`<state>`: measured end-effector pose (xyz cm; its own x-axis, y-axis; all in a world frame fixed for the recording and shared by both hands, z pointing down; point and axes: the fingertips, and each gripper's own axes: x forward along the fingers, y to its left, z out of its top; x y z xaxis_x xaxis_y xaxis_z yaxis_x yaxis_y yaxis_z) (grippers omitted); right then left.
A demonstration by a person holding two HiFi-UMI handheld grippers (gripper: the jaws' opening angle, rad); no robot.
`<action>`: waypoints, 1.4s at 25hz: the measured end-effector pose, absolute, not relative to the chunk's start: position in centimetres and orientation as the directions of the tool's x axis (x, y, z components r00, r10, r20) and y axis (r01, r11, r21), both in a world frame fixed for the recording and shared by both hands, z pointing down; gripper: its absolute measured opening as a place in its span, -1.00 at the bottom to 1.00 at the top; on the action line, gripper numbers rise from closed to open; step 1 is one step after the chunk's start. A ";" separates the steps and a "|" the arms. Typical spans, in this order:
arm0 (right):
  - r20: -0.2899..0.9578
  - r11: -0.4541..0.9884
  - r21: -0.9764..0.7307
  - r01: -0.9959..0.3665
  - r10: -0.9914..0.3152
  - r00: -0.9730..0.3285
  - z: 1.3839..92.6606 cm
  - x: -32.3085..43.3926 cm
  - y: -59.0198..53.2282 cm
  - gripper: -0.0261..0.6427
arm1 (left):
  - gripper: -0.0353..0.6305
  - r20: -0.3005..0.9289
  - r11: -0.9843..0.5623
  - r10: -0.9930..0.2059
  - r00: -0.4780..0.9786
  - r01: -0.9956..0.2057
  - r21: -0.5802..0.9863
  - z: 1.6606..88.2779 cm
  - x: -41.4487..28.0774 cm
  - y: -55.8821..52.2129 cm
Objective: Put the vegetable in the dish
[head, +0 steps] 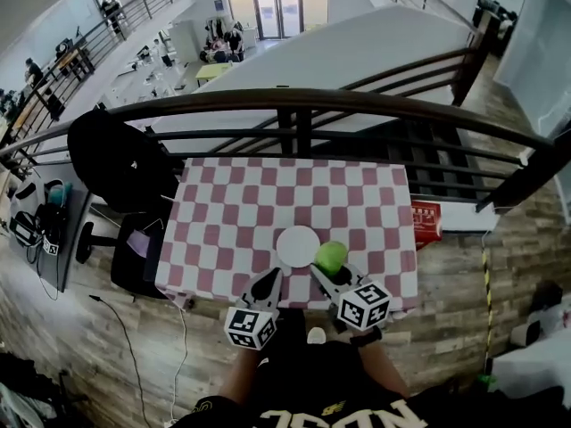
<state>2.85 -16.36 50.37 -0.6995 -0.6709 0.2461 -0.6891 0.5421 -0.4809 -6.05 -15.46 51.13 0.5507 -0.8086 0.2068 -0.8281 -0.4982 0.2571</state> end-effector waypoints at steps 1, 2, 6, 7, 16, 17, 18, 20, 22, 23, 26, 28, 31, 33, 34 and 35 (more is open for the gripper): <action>0.240 0.541 -0.502 -0.675 -0.663 -0.709 50.6 3.0 -16.8 -0.53 | -0.83 0.203 -0.512 -0.801 0.563 -0.820 0.257 51.1 -6.1 -16.0; 0.235 0.539 -0.519 -0.663 -0.656 -0.717 50.9 3.2 -17.4 -0.53 | -0.83 0.196 -0.525 -0.794 0.576 -0.812 0.256 51.0 -6.2 -16.6; 0.228 0.552 -0.556 -0.621 -0.617 -0.753 52.1 3.3 -19.6 -0.53 | -0.83 0.178 -0.580 -0.761 0.624 -0.777 0.244 50.7 -6.2 -19.1; 0.218 0.557 -0.576 -0.598 -0.600 -0.770 52.3 3.0 -19.8 -0.53 | -0.83 0.188 -0.590 -0.751 0.633 -0.771 0.239 51.0 -6.3 -19.5; -0.149 0.593 -0.801 -0.084 -0.334 -0.931 52.3 -1.1 -20.8 -0.53 | 0.36 0.184 -0.872 -0.397 0.899 -0.432 0.229 51.6 -4.1 -19.6; -0.179 0.594 -0.803 -0.039 -0.304 -0.935 52.3 -1.4 -20.8 -0.53 | 0.41 0.208 -0.886 -0.374 0.904 -0.415 0.207 51.8 -4.0 -20.0; -0.211 0.594 -0.804 0.008 -0.274 -0.938 52.2 -1.8 -20.8 -0.53 | 0.45 0.232 -0.900 -0.349 0.908 -0.394 0.186 52.2 -3.8 -20.3; -0.278 0.590 -0.801 0.101 -0.218 -0.936 51.8 -2.4 -20.7 -0.53 | 0.53 0.254 -0.927 -0.283 0.925 -0.332 0.175 52.4 -3.3 -20.8; -0.347 0.582 -0.791 0.189 -0.173 -0.922 51.3 -3.0 -20.6 -0.53 | 0.60 0.251 -0.949 -0.202 0.946 -0.253 0.187 51.9 -2.6 -20.8; -0.383 0.576 -0.784 0.231 -0.155 -0.911 51.0 -3.2 -20.6 -0.53 | 0.61 0.266 -0.960 -0.166 0.950 -0.217 0.176 51.9 -2.2 -20.8; -0.459 0.556 -0.766 0.322 -0.122 -0.880 50.4 -3.7 -20.9 -0.53 | 0.61 0.327 -0.985 -0.110 0.939 -0.148 0.093 52.4 -1.5 -21.2; -0.461 0.552 -0.764 0.333 -0.107 -0.881 50.6 -4.2 -21.1 -0.53 | 0.61 0.311 -0.988 -0.106 0.944 -0.135 0.073 52.2 -1.3 -21.8; -0.449 0.553 -0.766 0.328 -0.095 -0.888 51.1 -4.8 -21.0 -0.53 | 0.60 0.315 -0.990 -0.097 0.944 -0.124 0.069 52.7 -1.3 -22.1; -0.449 0.545 -0.771 0.329 -0.099 -0.888 51.6 -4.8 -21.0 -0.53 | 0.60 0.325 -0.990 -0.084 0.942 -0.115 0.079 53.2 -1.4 -22.0; -0.445 0.542 -0.775 0.326 -0.101 -0.890 51.8 -4.8 -21.0 -0.53 | 0.59 0.331 -0.990 -0.080 0.940 -0.112 0.081 53.5 -1.4 -22.0; -0.438 0.540 -0.779 0.319 -0.104 -0.893 52.0 -4.8 -21.1 -0.53 | 0.58 0.339 -0.990 -0.077 0.938 -0.111 0.082 53.7 -1.3 -22.0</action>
<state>-4.82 -21.07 52.05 -0.8927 -0.1042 -0.4384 0.3193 0.5400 -0.7787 -1.34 -22.05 53.68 0.9377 -0.0771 0.3387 -0.1112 -0.9904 0.0822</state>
